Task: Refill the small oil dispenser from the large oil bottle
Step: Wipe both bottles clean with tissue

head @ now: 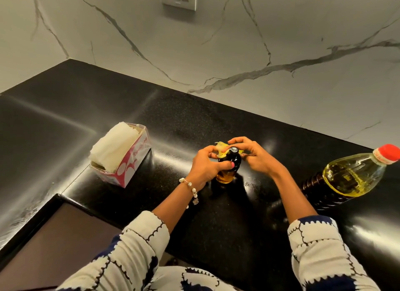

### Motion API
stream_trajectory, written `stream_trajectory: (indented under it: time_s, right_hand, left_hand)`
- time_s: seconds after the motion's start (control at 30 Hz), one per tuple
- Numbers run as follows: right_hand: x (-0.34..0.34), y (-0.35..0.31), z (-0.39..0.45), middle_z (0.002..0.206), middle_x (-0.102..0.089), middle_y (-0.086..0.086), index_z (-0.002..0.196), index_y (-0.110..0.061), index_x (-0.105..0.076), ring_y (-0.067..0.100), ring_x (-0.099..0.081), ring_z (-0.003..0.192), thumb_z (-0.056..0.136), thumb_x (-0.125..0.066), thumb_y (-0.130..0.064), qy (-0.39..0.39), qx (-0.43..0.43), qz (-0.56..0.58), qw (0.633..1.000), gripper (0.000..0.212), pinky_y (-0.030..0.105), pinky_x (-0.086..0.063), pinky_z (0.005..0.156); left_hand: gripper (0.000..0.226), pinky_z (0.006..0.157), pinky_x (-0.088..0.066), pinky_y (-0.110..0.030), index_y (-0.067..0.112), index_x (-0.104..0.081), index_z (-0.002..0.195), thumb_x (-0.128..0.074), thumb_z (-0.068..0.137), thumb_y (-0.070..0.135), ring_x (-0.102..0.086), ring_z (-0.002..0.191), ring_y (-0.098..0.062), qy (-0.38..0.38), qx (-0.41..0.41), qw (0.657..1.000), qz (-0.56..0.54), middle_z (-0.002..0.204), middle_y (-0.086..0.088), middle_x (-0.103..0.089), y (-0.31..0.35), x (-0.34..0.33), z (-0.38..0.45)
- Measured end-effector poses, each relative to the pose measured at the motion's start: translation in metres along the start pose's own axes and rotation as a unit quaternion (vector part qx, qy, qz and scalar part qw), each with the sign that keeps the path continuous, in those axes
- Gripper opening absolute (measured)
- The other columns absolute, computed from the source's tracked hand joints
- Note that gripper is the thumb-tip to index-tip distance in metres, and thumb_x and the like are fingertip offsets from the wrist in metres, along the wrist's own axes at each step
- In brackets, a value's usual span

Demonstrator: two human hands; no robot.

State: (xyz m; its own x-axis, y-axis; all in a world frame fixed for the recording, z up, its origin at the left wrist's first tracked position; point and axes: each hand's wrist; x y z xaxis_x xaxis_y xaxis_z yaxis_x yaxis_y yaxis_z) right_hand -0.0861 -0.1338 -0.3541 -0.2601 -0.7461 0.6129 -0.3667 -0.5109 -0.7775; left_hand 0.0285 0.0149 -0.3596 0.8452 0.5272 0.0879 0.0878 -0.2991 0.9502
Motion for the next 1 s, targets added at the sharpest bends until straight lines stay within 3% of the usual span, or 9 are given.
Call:
stream_trajectory:
  time_s: [0.17,0.3,0.4,0.5,0.63,0.73,0.87,0.93,1.0]
  right_hand:
    - [-0.012,0.003,-0.023,0.134,-0.046,-0.008,0.128,-0.020,-0.060,0.015,-0.037,0.128,0.090,-0.048,0.013,0.065,0.009,0.004,0.998,0.052,0.013,-0.039,0.094]
    - [-0.029,0.013,-0.041,0.137,-0.043,-0.012,0.135,-0.023,-0.053,0.014,-0.029,0.129,0.090,-0.052,0.008,0.152,-0.001,-0.009,0.988,0.055,0.034,-0.042,0.105]
    - [-0.043,0.017,-0.050,0.134,-0.048,-0.013,0.130,-0.023,-0.059,0.014,-0.034,0.125,0.089,-0.063,-0.006,0.237,0.020,-0.026,0.971,0.044,0.040,-0.048,0.098]
    - [-0.058,0.012,-0.055,0.118,-0.055,-0.013,0.117,-0.020,-0.068,0.016,-0.045,0.112,0.084,-0.072,-0.014,0.337,0.052,-0.058,0.938,0.034,0.036,-0.051,0.086]
    - [-0.065,0.004,-0.058,0.097,-0.062,-0.010,0.099,-0.015,-0.075,0.010,-0.052,0.094,0.079,-0.074,-0.008,0.392,0.098,-0.088,0.910,0.022,0.011,-0.042,0.081]
    - [-0.061,0.005,-0.065,0.092,-0.068,-0.005,0.096,-0.019,-0.075,0.013,-0.060,0.088,0.082,-0.072,-0.007,0.398,0.039,0.007,0.917,0.019,0.017,-0.048,0.074]
    - [-0.051,-0.009,-0.071,0.084,-0.072,-0.001,0.094,-0.027,-0.071,0.012,-0.065,0.077,0.088,-0.067,-0.012,0.480,-0.054,0.273,0.832,0.017,0.031,-0.053,0.070]
    - [-0.045,-0.023,-0.067,0.085,-0.072,0.002,0.098,-0.021,-0.072,0.016,-0.066,0.078,0.088,-0.067,-0.013,0.477,-0.036,0.287,0.830,0.013,0.033,-0.055,0.072]
    - [-0.041,-0.041,-0.061,0.089,-0.072,0.003,0.100,-0.018,-0.072,0.020,-0.067,0.080,0.087,-0.068,-0.014,0.467,0.005,0.248,0.849,0.014,0.036,-0.057,0.072]
  left_hand:
    - [0.048,0.066,-0.041,-0.016,0.021,-0.061,0.113,-0.083,0.070,0.016,-0.059,0.090,-0.006,0.010,-0.005,1.000,0.015,0.101,0.001,-0.064,-0.001,0.000,0.004]
    - [0.065,0.067,-0.042,-0.019,0.030,-0.054,0.127,-0.083,0.071,0.015,-0.057,0.095,-0.006,0.007,-0.008,1.000,0.002,0.107,0.000,-0.059,-0.002,-0.003,0.006]
    - [0.073,0.070,-0.043,-0.020,0.034,-0.050,0.132,-0.082,0.070,0.013,-0.056,0.099,-0.008,0.001,-0.018,1.000,0.000,0.108,0.000,-0.058,-0.003,-0.004,0.007]
    - [0.069,0.069,-0.043,-0.019,0.033,-0.053,0.130,-0.082,0.072,0.012,-0.056,0.099,-0.008,-0.010,-0.021,1.000,-0.001,0.108,0.001,-0.058,-0.001,-0.004,0.007]
    - [0.069,0.068,-0.042,-0.017,0.030,-0.053,0.130,-0.084,0.070,0.014,-0.058,0.099,-0.008,-0.013,-0.007,1.000,0.003,0.111,0.000,-0.061,0.000,0.000,0.006]
    - [0.069,0.073,-0.047,-0.022,0.027,-0.052,0.130,-0.083,0.071,0.012,-0.062,0.100,-0.012,-0.004,0.000,1.000,-0.017,0.111,-0.002,-0.064,0.000,0.013,0.002]
    - [0.040,0.084,-0.051,-0.033,0.015,-0.059,0.125,-0.070,0.086,0.016,-0.068,0.093,-0.015,0.015,0.005,0.994,-0.104,0.109,-0.005,-0.070,0.009,0.030,-0.007]
    - [0.029,0.093,-0.050,-0.038,0.012,-0.063,0.119,-0.058,0.095,0.026,-0.069,0.098,-0.021,0.020,0.009,0.987,-0.157,0.108,-0.006,-0.072,0.019,0.033,-0.011]
    - [0.037,0.093,-0.051,-0.037,0.009,-0.065,0.114,-0.044,0.100,0.036,-0.070,0.099,-0.024,0.010,0.005,0.981,-0.195,0.105,-0.008,-0.073,0.032,0.031,-0.014]
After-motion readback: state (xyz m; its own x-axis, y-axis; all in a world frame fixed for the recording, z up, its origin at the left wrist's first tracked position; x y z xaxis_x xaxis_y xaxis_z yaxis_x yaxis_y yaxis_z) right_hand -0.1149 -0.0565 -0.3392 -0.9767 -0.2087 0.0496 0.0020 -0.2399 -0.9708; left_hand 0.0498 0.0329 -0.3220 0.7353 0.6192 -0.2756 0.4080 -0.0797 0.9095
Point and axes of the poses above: each hand's wrist, its own z-axis towards the middle knuckle, its own x-axis out of the back of the hand, y = z × x
